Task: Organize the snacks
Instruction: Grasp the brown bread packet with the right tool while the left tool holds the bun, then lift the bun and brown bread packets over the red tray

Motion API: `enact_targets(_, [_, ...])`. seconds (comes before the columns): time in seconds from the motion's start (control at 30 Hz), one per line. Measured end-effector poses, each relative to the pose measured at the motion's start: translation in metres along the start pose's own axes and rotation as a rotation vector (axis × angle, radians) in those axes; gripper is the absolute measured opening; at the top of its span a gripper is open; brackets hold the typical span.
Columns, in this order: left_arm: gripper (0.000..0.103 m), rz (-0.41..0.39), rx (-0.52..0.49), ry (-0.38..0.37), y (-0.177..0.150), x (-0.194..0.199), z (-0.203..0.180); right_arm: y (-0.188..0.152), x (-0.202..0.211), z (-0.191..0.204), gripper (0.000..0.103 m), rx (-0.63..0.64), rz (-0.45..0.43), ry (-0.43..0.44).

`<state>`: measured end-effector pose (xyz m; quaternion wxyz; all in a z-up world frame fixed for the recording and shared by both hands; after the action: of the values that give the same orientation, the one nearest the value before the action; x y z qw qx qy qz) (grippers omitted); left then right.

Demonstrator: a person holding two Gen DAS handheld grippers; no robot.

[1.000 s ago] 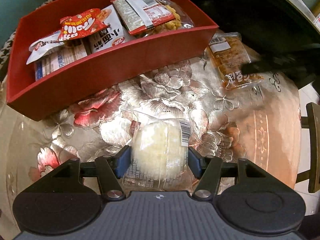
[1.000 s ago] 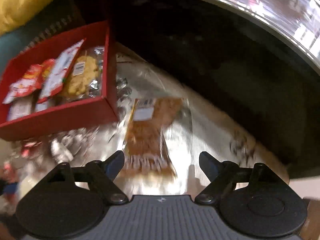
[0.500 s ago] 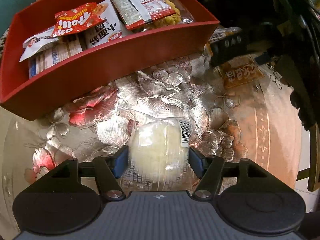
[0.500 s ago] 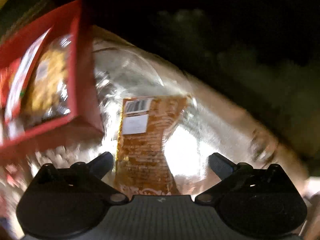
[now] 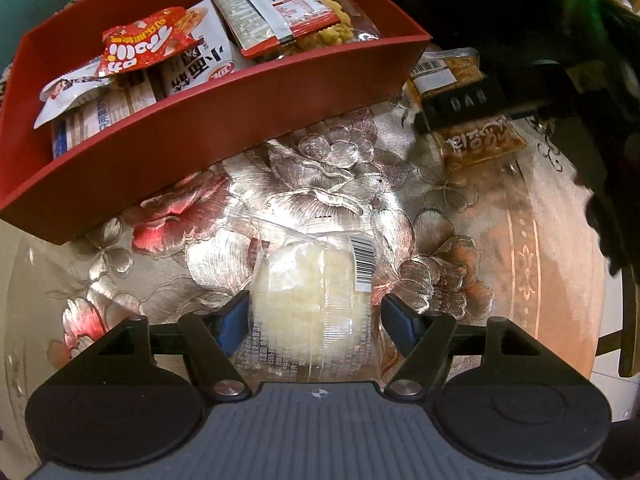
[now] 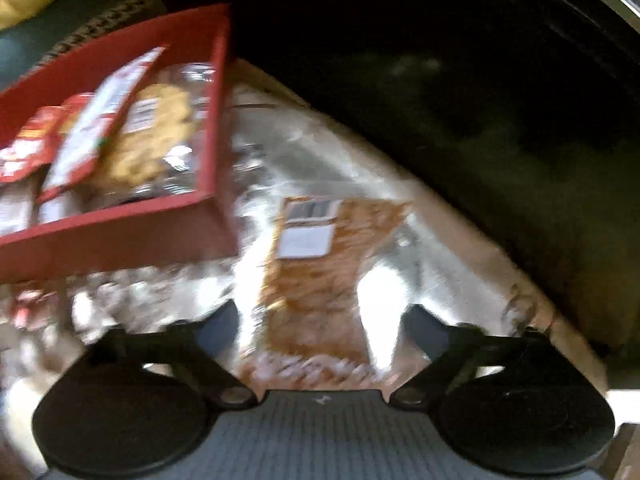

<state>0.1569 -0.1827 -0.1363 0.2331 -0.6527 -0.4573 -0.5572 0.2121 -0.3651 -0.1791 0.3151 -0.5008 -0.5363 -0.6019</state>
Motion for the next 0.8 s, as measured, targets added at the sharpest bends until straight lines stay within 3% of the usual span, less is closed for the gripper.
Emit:
enact_targets(0.07, [0.071, -0.002, 0.007, 0.004, 0.0, 0.002, 0.002, -0.003, 0.007, 0.004, 0.05, 0.028, 0.003, 0.008])
enact_targets(0.27, [0.066, -0.012, 0.029, 0.014, -0.003, 0.01, 0.008, -0.026, 0.029, 0.01, 0.043, 0.046, 0.014, 0.017])
enact_targets(0.43, [0.066, -0.018, 0.028, 0.012, -0.007, 0.016, 0.006, -0.053, 0.065, 0.012, 0.042, 0.059, -0.013, 0.033])
enact_targets(0.8, [0.065, -0.07, 0.07, 0.016, -0.014, 0.037, 0.006, -0.059, 0.103, 0.031, 0.042, 0.028, -0.1, 0.131])
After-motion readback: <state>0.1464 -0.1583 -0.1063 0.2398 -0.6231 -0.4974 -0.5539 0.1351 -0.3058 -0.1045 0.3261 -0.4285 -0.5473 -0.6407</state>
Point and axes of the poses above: each gripper's, at about its wrist camera, not at the fingertips, and x roughly against the way its jaws point, z to its left, y to its top, the point moved 8 cm from there along -x, roughly the way its jaws point, and after that the axes turned 10 degrees about -y, right-handed, at the moved point
